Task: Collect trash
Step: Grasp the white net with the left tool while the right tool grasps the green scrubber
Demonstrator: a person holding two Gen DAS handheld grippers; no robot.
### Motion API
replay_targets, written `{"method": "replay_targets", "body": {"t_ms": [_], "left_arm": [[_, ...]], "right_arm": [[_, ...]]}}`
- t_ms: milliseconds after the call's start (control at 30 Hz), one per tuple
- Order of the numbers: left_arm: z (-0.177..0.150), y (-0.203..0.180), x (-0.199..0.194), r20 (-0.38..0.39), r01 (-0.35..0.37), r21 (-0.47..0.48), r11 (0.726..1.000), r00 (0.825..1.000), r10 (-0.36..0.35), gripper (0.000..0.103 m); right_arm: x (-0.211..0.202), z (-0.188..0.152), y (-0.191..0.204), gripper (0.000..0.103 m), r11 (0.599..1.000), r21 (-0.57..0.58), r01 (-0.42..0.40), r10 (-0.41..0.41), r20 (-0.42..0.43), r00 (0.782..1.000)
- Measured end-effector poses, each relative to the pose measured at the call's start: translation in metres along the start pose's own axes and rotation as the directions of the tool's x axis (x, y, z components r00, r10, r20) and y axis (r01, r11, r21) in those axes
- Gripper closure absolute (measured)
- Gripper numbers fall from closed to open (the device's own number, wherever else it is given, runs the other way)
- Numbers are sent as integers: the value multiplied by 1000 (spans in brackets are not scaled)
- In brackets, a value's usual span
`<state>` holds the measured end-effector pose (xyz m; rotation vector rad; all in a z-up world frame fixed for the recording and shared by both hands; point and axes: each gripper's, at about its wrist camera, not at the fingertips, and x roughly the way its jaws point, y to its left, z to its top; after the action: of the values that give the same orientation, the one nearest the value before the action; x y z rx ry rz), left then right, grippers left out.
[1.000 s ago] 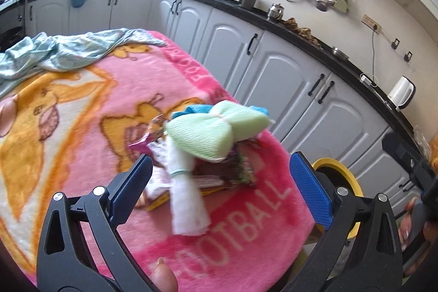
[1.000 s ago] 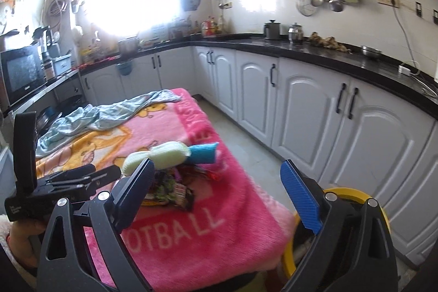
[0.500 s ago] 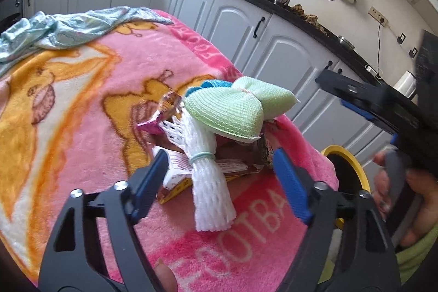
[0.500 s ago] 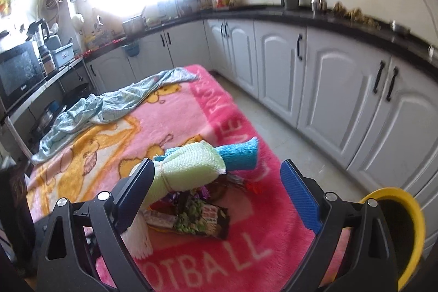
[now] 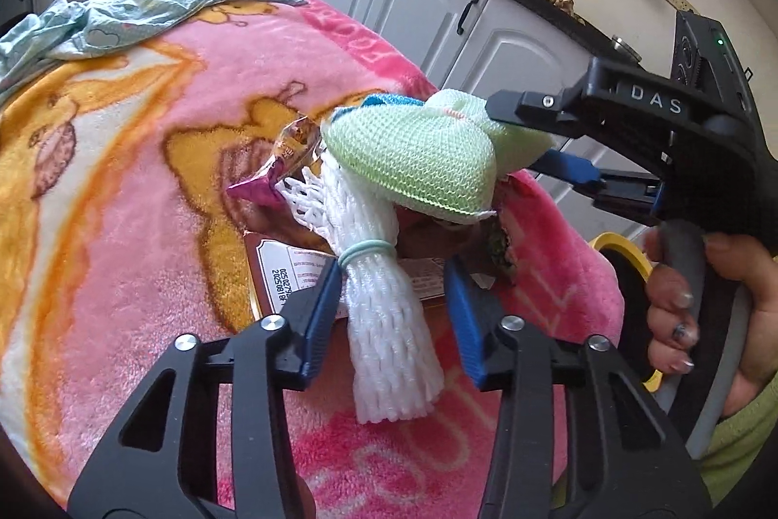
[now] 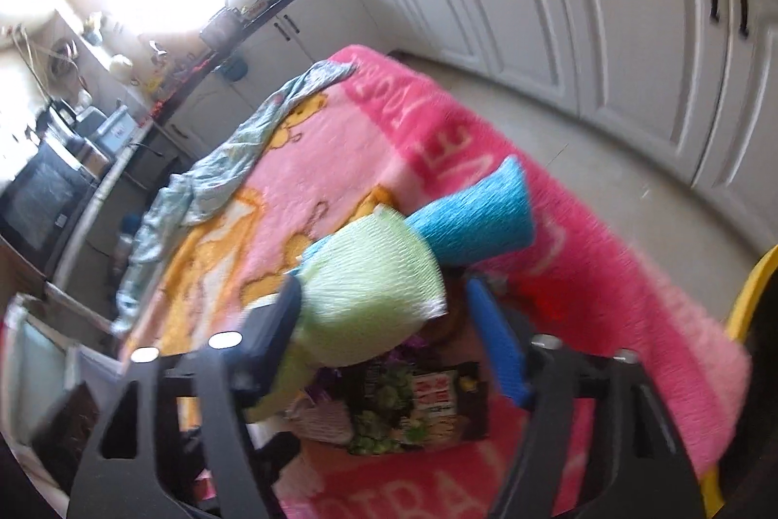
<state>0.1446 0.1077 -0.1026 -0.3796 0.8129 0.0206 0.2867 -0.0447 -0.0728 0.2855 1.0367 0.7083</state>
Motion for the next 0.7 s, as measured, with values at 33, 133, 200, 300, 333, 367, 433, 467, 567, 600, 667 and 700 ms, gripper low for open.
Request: {"method": "replay_targets", "body": {"t_ms": [33, 133, 200, 300, 333, 367, 433, 467, 567, 600, 667, 700], "left_arm": [[-1, 0, 0, -3, -3, 1, 1000, 1000, 3, 77], [-2, 2, 1, -12, 3, 0, 1000, 1000, -3, 82], [-3, 2, -2, -13, 6, 2, 1000, 1000, -6, 84], [-3, 1, -9, -11, 29, 2, 1000, 1000, -29, 86], [-3, 0, -14, -2, 36, 6, 999, 999, -36, 86], [-2, -2, -17, 4, 39, 10, 999, 999, -39, 87], [0, -5, -25, 20, 48, 20, 999, 999, -49, 87], [1, -8, -30, 29, 55, 28, 998, 998, -56, 88], [3, -14, -40, 47, 66, 41, 997, 997, -67, 89], [3, -16, -43, 51, 70, 43, 997, 996, -72, 89], [4, -20, -47, 59, 74, 52, 996, 995, -77, 89], [4, -22, -49, 62, 77, 57, 995, 995, -81, 89]], "right_arm": [[-2, -1, 1, 62, 1000, 3, -15, 15, -2, 1000], [-15, -4, 6, 68, 999, -6, -51, 51, 16, 999], [-24, -6, 9, 71, 998, -27, -55, 56, 30, 998], [-40, -9, 17, 72, 996, -65, -61, 65, 54, 996], [-47, -10, 20, 72, 995, -86, -54, 60, 69, 996], [-54, -12, 23, 72, 993, -104, -51, 59, 82, 995], [-66, -15, 27, 72, 991, -125, -45, 59, 110, 992], [-70, -16, 28, 72, 990, -131, -44, 60, 119, 991], [-94, -20, 31, 73, 986, -161, -29, 57, 167, 984], [-100, -21, 31, 73, 985, -168, -25, 55, 179, 982], [-112, -22, 31, 73, 983, -181, -15, 51, 196, 979], [-119, -24, 31, 73, 982, -189, -5, 45, 209, 977]]}}
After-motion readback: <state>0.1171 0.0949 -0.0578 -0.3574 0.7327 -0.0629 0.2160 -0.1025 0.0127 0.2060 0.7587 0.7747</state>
